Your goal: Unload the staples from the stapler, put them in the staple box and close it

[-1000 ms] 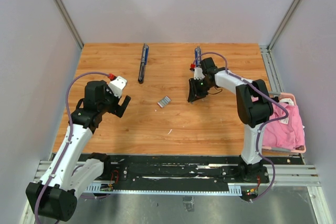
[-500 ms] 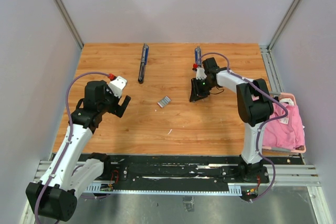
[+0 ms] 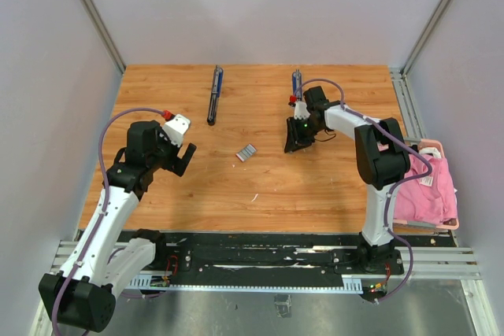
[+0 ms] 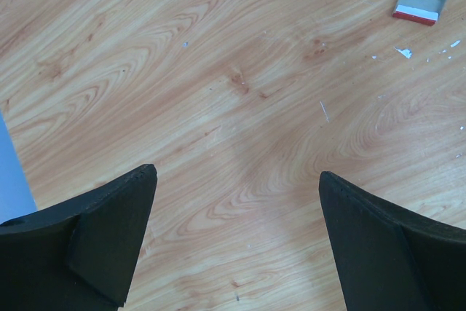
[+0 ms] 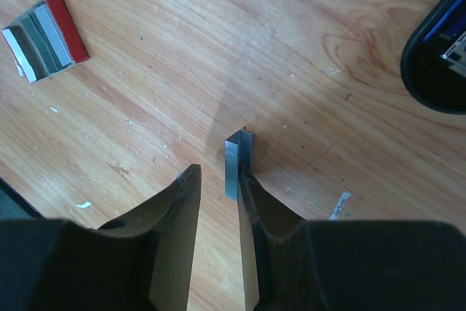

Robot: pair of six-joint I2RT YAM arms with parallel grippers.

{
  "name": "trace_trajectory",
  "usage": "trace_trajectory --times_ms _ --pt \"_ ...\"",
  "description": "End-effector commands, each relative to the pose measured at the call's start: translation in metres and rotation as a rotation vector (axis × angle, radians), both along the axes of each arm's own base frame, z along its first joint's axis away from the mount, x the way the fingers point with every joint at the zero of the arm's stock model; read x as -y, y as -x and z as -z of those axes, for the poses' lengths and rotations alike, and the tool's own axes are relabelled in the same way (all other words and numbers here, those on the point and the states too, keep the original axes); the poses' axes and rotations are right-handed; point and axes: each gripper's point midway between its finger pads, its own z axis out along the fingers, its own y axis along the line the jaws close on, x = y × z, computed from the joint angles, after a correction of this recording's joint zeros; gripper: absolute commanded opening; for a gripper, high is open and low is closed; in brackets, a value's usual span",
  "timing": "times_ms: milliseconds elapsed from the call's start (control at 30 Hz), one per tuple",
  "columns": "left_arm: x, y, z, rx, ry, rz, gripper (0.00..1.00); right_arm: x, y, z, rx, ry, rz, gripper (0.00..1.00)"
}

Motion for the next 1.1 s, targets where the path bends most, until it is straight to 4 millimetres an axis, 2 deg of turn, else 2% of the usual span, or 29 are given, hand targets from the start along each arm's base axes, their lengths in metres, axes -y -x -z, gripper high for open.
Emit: trace_trajectory --times_ms 0,267,600,833,933,1067 --pt "0.001 -0.002 -0.005 0.029 0.008 0.008 0.98 0.010 -0.007 -0.009 0.022 0.008 0.017 0.29" --pt "0.001 -0.002 -0.006 0.030 0.008 0.006 0.98 0.012 -0.009 -0.018 0.016 -0.032 0.036 0.28" --pt "0.000 -0.002 -0.006 0.030 0.007 0.003 0.98 0.019 -0.012 -0.017 -0.007 -0.066 0.069 0.28" --pt "0.001 -0.002 -0.006 0.031 0.007 0.005 0.98 0.026 -0.008 -0.017 0.019 0.000 0.060 0.28" --pt "0.001 -0.002 -0.005 0.028 0.008 0.008 0.98 0.026 -0.006 -0.031 0.066 0.022 0.046 0.29" --pt "0.001 -0.002 -0.005 0.027 0.008 0.009 0.98 0.023 0.000 -0.034 0.114 0.095 0.003 0.32"
